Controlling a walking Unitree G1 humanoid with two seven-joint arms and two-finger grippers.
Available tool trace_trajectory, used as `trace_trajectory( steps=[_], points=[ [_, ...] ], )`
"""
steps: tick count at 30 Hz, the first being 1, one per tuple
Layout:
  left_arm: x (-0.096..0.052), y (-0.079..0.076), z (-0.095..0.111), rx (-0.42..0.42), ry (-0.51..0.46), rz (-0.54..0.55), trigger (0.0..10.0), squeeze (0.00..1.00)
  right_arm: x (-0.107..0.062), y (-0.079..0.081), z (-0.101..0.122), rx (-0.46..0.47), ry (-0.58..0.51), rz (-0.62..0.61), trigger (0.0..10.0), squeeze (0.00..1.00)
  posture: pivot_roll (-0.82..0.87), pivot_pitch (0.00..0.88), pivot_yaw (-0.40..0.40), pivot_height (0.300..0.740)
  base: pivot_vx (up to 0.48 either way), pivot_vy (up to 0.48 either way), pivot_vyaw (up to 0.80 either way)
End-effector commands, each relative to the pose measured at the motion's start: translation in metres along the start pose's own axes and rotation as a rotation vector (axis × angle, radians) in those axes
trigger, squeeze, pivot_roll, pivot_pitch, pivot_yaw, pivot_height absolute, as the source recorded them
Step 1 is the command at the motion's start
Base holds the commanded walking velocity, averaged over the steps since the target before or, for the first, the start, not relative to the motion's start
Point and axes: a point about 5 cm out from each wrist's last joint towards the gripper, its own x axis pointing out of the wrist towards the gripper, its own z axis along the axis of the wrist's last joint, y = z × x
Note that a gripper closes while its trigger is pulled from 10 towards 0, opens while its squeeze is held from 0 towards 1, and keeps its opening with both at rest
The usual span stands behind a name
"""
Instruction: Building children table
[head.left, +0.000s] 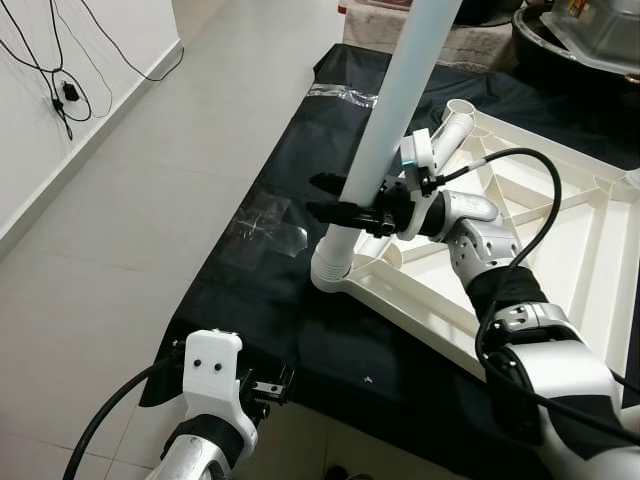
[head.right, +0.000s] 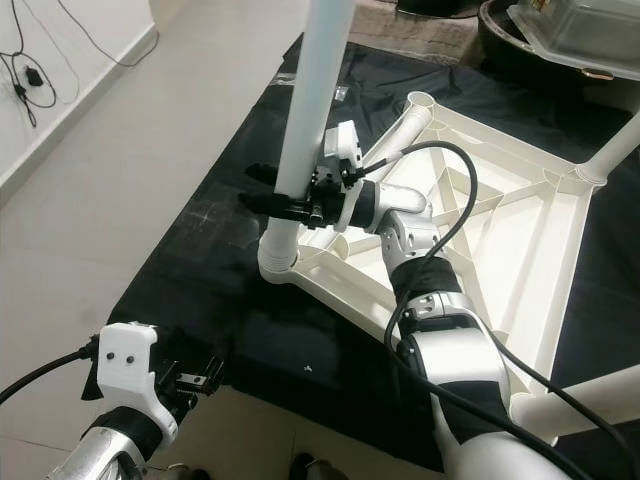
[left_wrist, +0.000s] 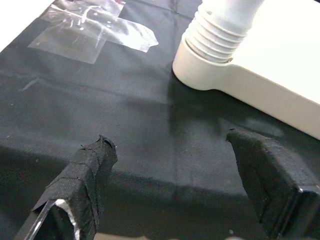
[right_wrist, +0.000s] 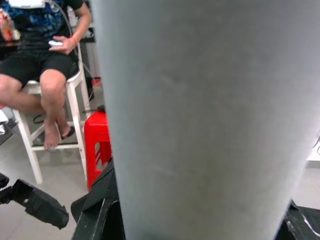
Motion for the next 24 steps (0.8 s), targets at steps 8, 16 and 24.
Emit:
trace_trajectory(
  steps=[8, 16, 24],
  points=[
    [-0.002, -0.0025, -0.0032, -0.01, 0.027, 0.005, 10.0, 0.0, 0.0089, 0.0125, -0.0409, 0.099, 0.139, 0.012, 10.0, 0.0, 0.12, 0.265, -0.111, 0.74, 0.0, 0.0, 0.0],
    [-0.0026, -0.0031, -0.0032, -0.012, 0.03, 0.009, 10.0, 0.0, 0.0054, 0.01, -0.0395, 0.083, 0.185, 0.007, 10.0, 0.0, 0.12, 0.263, -0.111, 0.74, 0.0, 0.0, 0.0],
    [-0.0024, -0.0047, -0.0044, -0.018, 0.033, 0.006, 10.0, 0.0, 0.0089, 0.0171, -0.0443, 0.215, 0.152, 0.128, 10.0, 0.0, 0.12, 0.249, -0.113, 0.74, 0.0, 0.0, 0.0]
  ],
)
